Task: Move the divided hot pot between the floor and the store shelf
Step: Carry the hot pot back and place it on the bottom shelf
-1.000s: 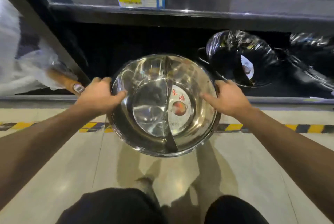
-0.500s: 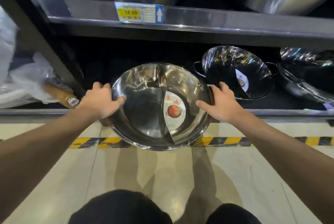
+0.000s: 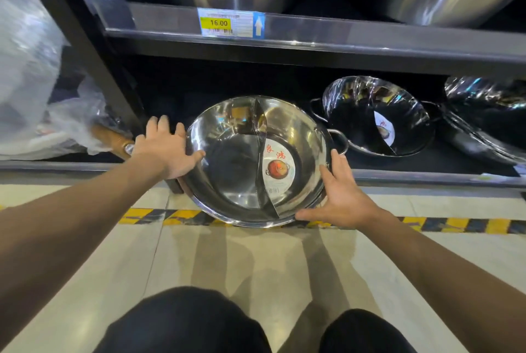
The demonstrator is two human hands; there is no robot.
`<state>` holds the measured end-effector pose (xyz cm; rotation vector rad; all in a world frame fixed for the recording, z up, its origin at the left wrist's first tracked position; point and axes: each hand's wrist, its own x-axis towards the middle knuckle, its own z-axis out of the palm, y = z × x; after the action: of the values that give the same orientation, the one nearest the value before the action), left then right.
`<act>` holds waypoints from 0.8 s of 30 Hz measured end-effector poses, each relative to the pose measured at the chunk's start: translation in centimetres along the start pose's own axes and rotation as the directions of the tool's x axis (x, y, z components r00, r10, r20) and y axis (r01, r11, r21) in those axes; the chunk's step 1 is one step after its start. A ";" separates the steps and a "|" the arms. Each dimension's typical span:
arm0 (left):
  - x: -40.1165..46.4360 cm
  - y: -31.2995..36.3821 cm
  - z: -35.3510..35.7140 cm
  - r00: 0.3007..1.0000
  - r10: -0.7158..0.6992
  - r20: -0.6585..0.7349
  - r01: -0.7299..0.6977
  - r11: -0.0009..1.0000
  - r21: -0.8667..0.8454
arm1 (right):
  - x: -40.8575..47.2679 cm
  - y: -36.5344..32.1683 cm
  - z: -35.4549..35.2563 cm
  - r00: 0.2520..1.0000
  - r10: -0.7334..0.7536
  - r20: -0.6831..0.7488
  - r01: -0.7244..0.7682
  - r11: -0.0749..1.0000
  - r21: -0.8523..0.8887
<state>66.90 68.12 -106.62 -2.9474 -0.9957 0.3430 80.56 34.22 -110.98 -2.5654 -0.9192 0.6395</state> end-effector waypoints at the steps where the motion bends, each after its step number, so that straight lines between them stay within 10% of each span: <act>1: -1.5 0.0 0.2 0.995 0.025 -0.098 -0.031 0.997 -0.065 | 0.0 -0.1 0.2 1.000 0.005 -0.012 -0.005 1.000 -0.017; 4: -7.0 1.1 2.8 0.975 0.021 -0.223 -0.096 0.940 -0.327 | 0.6 -1.0 0.6 0.996 0.037 -0.085 -0.035 0.999 0.024; 8: -11.3 2.8 7.2 0.996 0.063 -0.056 -0.083 0.830 -0.551 | 2.4 -2.3 0.9 0.992 0.051 -0.115 -0.043 0.996 0.075; 24: 2.1 -0.1 4.8 0.994 0.106 -0.036 -0.108 0.829 -0.549 | 8.2 -1.6 -1.5 0.990 -0.092 -0.109 0.091 0.996 -0.007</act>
<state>67.43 69.22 -111.70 -3.5261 -1.0840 0.0451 86.19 40.59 -111.44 -2.5153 -0.9941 0.4674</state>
